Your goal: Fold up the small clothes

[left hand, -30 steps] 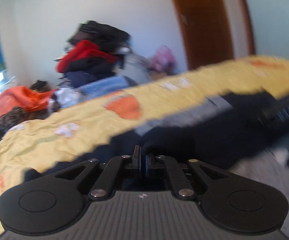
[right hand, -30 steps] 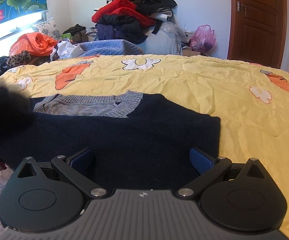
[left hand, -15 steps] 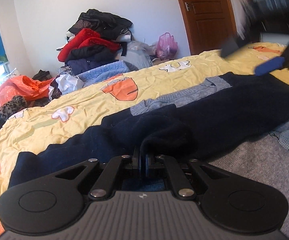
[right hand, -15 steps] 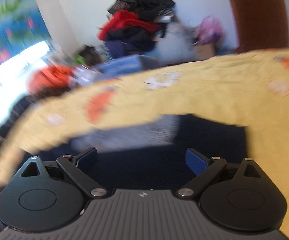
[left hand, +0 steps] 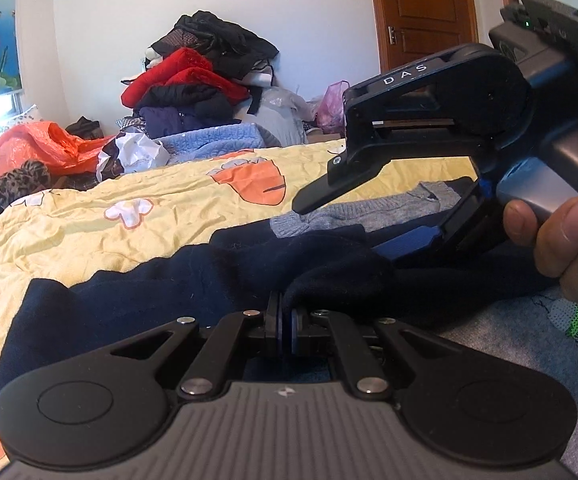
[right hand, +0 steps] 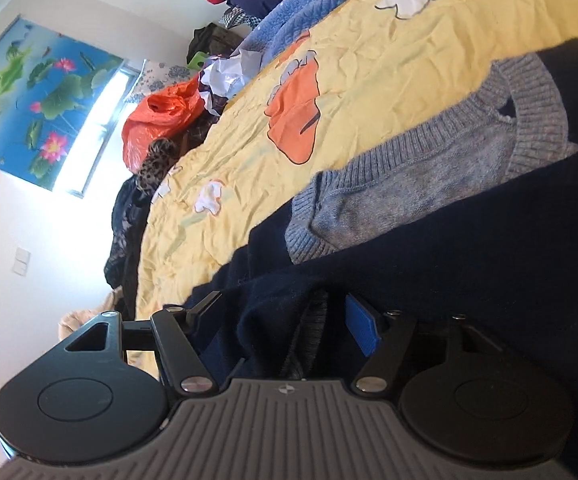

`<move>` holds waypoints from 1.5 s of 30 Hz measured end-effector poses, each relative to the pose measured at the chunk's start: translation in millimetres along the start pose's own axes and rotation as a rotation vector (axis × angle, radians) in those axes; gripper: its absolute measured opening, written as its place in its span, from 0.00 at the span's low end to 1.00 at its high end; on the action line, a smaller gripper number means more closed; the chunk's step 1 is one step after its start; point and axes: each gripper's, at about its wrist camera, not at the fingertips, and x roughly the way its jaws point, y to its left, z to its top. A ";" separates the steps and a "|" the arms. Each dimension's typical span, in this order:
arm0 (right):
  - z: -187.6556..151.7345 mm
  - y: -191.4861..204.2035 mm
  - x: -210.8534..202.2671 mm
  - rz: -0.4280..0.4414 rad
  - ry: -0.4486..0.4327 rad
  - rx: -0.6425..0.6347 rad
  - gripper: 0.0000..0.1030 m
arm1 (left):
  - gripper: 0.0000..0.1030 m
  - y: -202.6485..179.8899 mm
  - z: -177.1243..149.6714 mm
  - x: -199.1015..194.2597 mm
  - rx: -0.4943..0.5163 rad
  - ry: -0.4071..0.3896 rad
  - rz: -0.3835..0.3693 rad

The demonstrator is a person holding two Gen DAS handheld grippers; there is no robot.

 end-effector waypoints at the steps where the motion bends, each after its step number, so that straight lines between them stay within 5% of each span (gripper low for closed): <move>1: 0.1 -0.6 0.2 0.008 0.004 0.006 0.61 | 0.03 -0.1 0.1 0.1 -0.002 -0.001 -0.002; 2: 0.5 -0.9 2.0 0.006 0.013 0.003 0.44 | 0.03 0.1 0.0 -0.1 -0.004 -0.002 -0.002; 4: -1.3 -0.8 7.8 -0.024 0.041 -0.010 0.27 | 0.04 1.5 -0.1 0.6 -0.007 -0.002 -0.003; 11: 0.1 6.0 -7.5 -0.025 -0.024 -0.090 0.16 | 0.11 8.2 -0.7 0.2 -0.048 -0.010 -0.019; 13: 6.3 7.7 -21.1 -0.012 -0.044 -0.108 0.16 | 0.33 15.3 -1.5 -2.7 -0.094 -0.031 -0.014; 14: 10.2 6.7 -28.4 -0.011 -0.054 -0.115 0.16 | 0.65 18.3 -1.9 -4.8 -0.120 -0.042 -0.006; 15: 13.2 4.4 -37.2 -0.013 -0.064 -0.119 0.16 | 0.85 21.5 -2.4 -7.5 -0.146 -0.062 0.004; 16: 16.0 1.3 -46.1 -0.019 -0.076 -0.120 0.16 | 0.87 23.7 -3.0 -11.8 -0.164 -0.092 0.007; 31: 25.8 -71.2 -158.2 -0.185 -0.206 -0.087 0.15 | 0.87 27.8 -2.1 -8.9 -0.192 -0.064 -0.003; 45: 14.9 -113.6 -179.7 -0.258 -0.219 -0.021 0.15 | 0.87 28.4 -1.4 -5.4 -0.188 -0.042 0.000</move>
